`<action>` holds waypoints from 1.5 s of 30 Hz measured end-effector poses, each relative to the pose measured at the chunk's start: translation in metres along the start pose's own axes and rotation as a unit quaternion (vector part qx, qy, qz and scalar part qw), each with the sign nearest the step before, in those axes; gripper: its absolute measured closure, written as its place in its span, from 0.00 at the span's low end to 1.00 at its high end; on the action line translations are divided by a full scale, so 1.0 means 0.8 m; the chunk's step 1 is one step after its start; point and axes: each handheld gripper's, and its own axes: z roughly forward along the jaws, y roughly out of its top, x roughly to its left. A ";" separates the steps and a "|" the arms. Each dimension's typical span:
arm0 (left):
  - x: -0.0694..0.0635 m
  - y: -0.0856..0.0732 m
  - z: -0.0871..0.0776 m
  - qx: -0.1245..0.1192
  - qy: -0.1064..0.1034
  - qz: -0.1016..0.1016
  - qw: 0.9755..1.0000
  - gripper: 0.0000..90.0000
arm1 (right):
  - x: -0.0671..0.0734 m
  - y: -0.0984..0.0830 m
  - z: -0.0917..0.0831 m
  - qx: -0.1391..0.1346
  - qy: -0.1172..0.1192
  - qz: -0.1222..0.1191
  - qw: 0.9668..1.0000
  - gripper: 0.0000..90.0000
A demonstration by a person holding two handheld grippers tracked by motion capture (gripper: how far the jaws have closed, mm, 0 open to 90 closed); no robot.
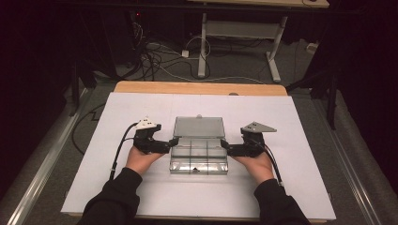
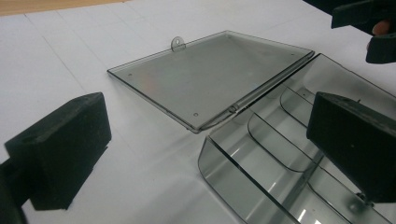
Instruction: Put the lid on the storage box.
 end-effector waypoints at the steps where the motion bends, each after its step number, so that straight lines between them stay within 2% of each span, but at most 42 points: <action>1: 0.001 0.001 0.002 0.002 0.000 0.001 1.000 0.00 | 0.000 0.002 0.003 0.002 0.000 0.001 1.000 0.03; 6: 0.007 0.004 0.010 0.008 0.001 -0.002 1.000 0.00 | -0.004 0.011 0.017 0.011 -0.006 0.001 1.000 0.04; 9: 0.009 0.008 0.014 0.010 0.002 -0.002 1.000 0.00 | -0.007 0.016 0.025 0.019 -0.006 0.008 1.000 0.04; 13: 0.014 0.012 0.017 0.002 0.002 -0.007 1.000 0.00 | -0.011 0.019 0.034 0.019 -0.002 0.018 1.000 0.05; 23: 0.019 0.018 0.033 0.011 -0.001 -0.007 1.000 0.00 | -0.020 0.026 0.056 0.042 0.002 0.040 0.998 0.07; 33: 0.022 0.013 0.044 0.016 -0.004 -0.015 1.000 0.00 | -0.017 0.028 0.077 0.065 0.029 0.058 0.996 0.15; 41: 0.020 0.011 0.048 0.016 -0.011 -0.018 1.000 0.00 | -0.016 0.027 0.091 0.087 0.048 0.079 0.992 0.16; 45: 0.018 0.011 0.049 0.015 -0.013 -0.016 1.000 0.00 | -0.017 0.025 0.092 0.088 0.053 0.090 0.991 0.17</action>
